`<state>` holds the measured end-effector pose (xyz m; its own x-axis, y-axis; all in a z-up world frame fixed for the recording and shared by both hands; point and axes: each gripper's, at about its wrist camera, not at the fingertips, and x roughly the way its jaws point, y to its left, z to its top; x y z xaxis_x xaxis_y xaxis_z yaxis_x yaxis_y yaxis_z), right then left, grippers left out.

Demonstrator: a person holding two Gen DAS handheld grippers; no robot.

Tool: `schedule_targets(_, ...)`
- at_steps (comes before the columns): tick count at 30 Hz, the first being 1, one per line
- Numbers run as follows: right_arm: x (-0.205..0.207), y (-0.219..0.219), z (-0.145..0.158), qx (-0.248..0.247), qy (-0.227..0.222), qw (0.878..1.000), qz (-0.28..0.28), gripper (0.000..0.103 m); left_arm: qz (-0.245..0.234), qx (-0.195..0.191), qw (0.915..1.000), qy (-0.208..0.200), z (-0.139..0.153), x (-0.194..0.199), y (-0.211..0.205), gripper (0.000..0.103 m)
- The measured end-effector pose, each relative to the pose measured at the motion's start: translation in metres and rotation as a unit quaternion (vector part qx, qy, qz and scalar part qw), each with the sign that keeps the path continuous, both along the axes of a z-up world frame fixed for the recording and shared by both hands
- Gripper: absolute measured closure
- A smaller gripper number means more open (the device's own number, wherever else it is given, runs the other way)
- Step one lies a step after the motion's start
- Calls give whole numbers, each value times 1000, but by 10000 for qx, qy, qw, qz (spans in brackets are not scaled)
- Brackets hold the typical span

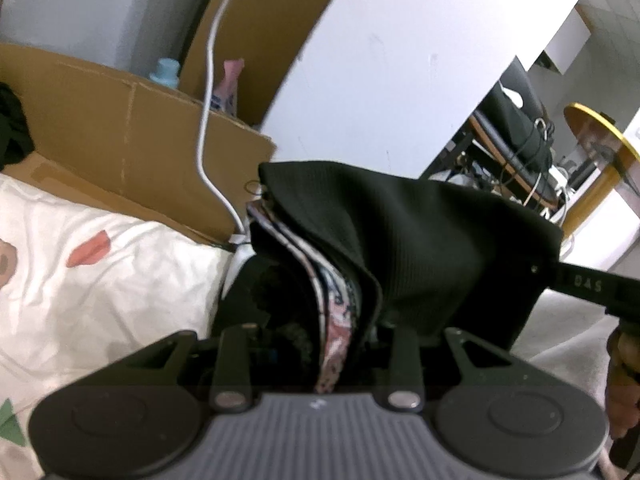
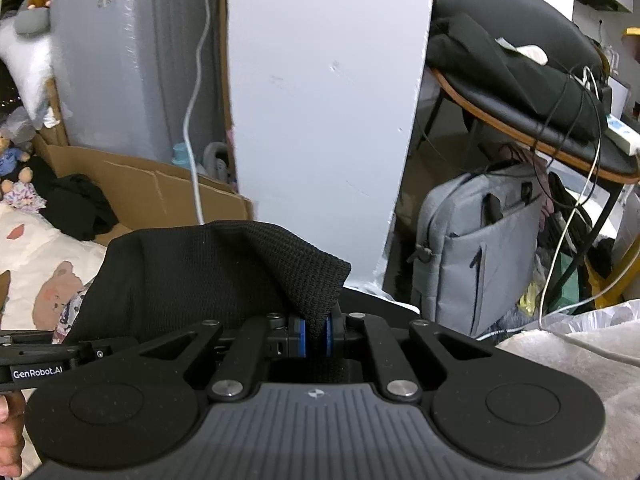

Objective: Fold clothes
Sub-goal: 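Carry the folded trousers with both grippers toward the duvet's edge by the wall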

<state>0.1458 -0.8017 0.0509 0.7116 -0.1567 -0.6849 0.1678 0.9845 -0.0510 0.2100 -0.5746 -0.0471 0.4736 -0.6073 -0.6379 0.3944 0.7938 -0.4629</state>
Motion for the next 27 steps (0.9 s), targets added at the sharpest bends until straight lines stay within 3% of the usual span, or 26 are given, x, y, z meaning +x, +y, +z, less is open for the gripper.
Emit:
schedule_targets(10,35,-40,-34,266,171,9993,-218,94,-114,3,9999,125,-38,41,-27,68)
schedule_targets(27,103,-65,-94,-17,588,9982,-118,94,-632,20,9978,200,-91,119,-53,67)
